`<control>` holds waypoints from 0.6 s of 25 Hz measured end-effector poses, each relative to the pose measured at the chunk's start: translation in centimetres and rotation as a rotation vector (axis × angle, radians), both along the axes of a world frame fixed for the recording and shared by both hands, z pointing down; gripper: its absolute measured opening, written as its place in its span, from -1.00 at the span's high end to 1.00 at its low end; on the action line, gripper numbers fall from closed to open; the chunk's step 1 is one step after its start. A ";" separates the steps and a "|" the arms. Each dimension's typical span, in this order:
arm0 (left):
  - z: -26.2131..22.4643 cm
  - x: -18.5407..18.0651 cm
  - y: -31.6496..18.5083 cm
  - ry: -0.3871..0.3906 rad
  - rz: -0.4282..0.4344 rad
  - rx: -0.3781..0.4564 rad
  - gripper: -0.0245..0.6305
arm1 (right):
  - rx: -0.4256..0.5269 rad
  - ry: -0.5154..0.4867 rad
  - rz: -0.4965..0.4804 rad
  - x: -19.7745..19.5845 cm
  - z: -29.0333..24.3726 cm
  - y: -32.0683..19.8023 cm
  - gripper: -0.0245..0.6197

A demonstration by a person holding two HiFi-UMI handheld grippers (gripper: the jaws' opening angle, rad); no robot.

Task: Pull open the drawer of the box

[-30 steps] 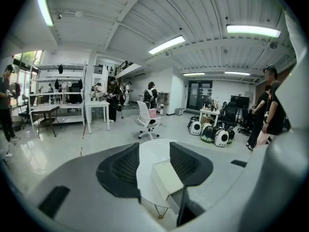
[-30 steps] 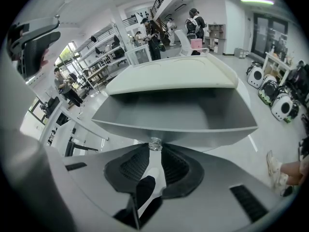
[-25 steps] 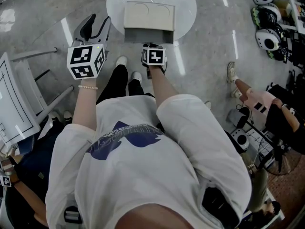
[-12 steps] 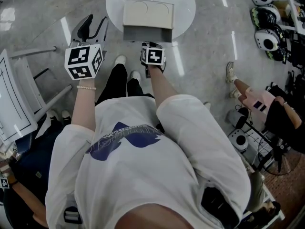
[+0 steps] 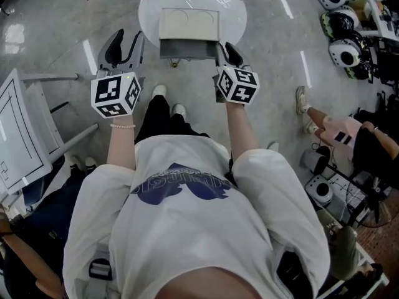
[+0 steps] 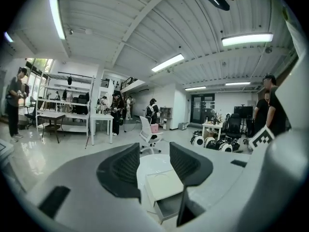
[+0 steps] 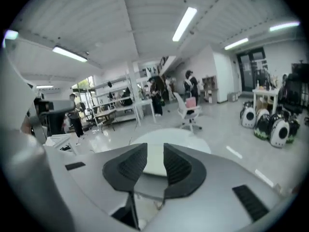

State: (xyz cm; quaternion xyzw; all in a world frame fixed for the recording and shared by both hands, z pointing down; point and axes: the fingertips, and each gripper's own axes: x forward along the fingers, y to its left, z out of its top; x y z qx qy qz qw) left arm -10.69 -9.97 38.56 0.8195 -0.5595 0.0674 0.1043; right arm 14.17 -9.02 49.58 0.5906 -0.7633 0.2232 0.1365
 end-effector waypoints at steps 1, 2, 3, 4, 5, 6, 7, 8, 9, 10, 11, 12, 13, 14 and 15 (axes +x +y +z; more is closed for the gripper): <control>-0.9 0.3 0.6 0.004 -0.002 0.020 0.38 | 0.084 0.013 -0.008 0.4 -3.2 0.0 0.61; -1.8 0.7 1.2 0.007 -0.001 0.039 0.38 | 0.161 0.023 -0.015 0.8 -6.3 0.0 0.63; -2.7 1.2 1.7 0.009 0.002 0.058 0.38 | 0.230 0.030 -0.022 0.9 -9.0 0.2 0.65; -3.7 1.7 2.2 0.010 0.011 0.077 0.38 | 0.292 0.035 -0.031 0.8 -11.4 0.4 0.66; -4.7 2.2 2.6 0.011 0.024 0.097 0.38 | 0.347 0.042 -0.040 0.6 -13.5 0.6 0.68; -5.7 2.7 3.0 0.009 0.039 0.118 0.38 | 0.397 0.052 -0.047 0.3 -15.4 0.9 0.69; -6.7 3.3 3.4 0.003 0.056 0.140 0.41 | 0.444 0.068 -0.054 -0.1 -17.0 1.3 0.70; -7.7 3.7 3.7 -0.007 0.071 0.162 0.42 | 0.488 0.089 -0.059 -0.5 -18.3 1.6 0.74; -8.5 4.1 3.9 -0.019 0.082 0.182 0.44 | 0.527 0.111 -0.065 -1.0 -19.5 1.9 0.83; -9.2 4.3 4.0 -0.033 0.087 0.198 0.48 | 0.560 0.133 -0.072 -1.5 -20.4 2.2 0.87; -9.8 4.4 4.0 -0.045 0.088 0.210 0.60 | 0.586 0.152 -0.079 -1.9 -21.1 2.4 0.89; -10.3 4.5 3.9 -0.056 0.085 0.219 0.72 | 0.605 0.167 -0.083 -2.3 -21.7 2.5 0.91; -10.7 4.4 3.7 -0.064 0.081 0.227 0.83 | 0.620 0.179 -0.086 -2.5 -22.1 2.5 0.92; -11.1 4.4 3.6 -0.071 0.078 0.234 0.88 | 0.631 0.191 -0.086 -2.8 -22.5 2.4 0.93; -11.4 4.4 3.4 -0.078 0.076 0.242 0.90 | 0.639 0.199 -0.084 -2.9 -22.9 2.2 0.93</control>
